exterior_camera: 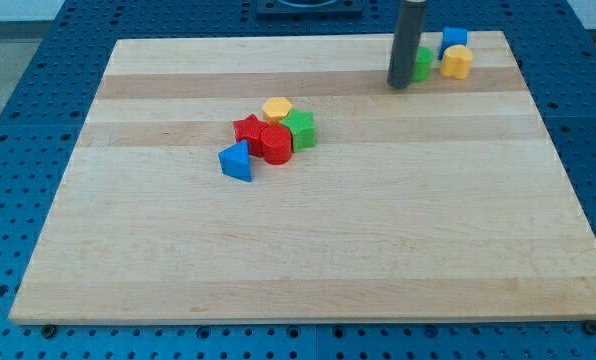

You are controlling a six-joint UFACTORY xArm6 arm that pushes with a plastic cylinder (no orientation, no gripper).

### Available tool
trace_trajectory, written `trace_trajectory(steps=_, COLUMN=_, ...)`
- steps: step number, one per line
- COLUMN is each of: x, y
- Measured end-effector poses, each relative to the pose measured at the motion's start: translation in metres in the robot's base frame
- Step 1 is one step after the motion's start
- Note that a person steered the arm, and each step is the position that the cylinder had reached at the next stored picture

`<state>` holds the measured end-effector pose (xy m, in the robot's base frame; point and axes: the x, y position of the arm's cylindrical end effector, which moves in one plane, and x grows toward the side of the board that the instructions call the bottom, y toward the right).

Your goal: Slide the green star to group of blocks

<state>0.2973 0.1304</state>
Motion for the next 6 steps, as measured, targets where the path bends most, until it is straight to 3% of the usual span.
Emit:
trace_trajectory(steps=2, x=-0.025, y=0.023)
trace_trajectory(steps=3, x=-0.016, y=0.020)
trace_trajectory(steps=6, x=0.111, y=-0.079)
